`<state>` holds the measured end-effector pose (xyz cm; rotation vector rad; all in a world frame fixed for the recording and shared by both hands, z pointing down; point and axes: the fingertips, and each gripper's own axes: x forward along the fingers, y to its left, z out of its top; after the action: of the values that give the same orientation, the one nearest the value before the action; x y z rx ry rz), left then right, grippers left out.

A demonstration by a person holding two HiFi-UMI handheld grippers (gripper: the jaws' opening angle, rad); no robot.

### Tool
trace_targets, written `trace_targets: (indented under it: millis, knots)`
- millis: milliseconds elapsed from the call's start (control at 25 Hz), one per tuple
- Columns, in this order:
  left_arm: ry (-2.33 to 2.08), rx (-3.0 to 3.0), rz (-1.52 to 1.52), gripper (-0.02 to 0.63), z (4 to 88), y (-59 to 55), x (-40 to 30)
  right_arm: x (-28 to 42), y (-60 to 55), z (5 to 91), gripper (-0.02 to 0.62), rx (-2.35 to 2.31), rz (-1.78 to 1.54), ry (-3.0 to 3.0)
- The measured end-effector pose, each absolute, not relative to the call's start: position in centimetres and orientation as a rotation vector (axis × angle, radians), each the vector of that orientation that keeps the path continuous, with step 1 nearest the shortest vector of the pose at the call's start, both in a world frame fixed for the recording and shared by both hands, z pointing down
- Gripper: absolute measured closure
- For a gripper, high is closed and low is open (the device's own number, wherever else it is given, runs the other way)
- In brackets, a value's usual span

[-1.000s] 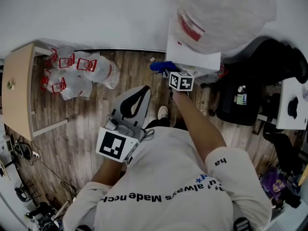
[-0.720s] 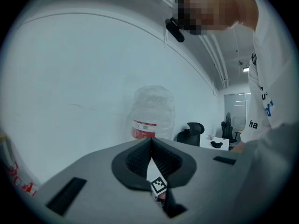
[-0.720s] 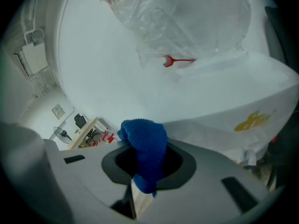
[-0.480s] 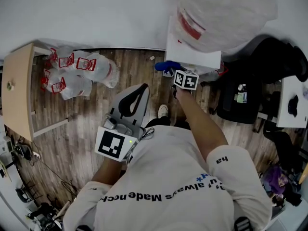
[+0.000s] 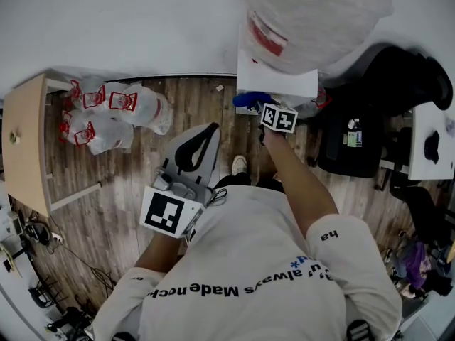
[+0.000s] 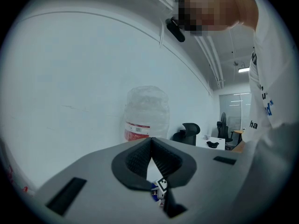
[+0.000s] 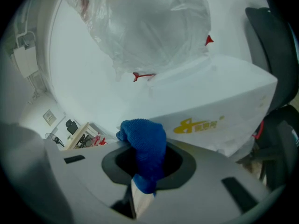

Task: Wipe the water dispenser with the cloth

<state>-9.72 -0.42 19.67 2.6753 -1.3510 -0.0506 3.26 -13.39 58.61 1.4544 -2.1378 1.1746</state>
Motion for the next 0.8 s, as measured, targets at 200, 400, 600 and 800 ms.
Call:
trace_targets:
  millis: [200, 400, 600, 800]
  knots:
    - [-1.334, 2.687, -0.04, 0.588, 19.7, -0.2, -8.9, 5.5, -13.2, 58.6, 0.518, 1.487, 1.176, -2.119]
    - [-1.318, 2.7, -0.024, 0.587, 19.8, 0.1, -8.0, 7.9, -13.1, 58.6, 0.518, 1.514, 1.173, -2.104]
    - [-1.312, 2.704, -0.024, 0.588, 19.7, 0.2, -7.3, 9.9, -13.1, 58.5, 0.518, 1.533, 1.173, -2.094]
    - [-1.301, 2.712, -0.02, 0.588, 19.6, 0.3, -6.4, 11.8, -13.0, 58.5, 0.518, 1.533, 1.161, -2.088]
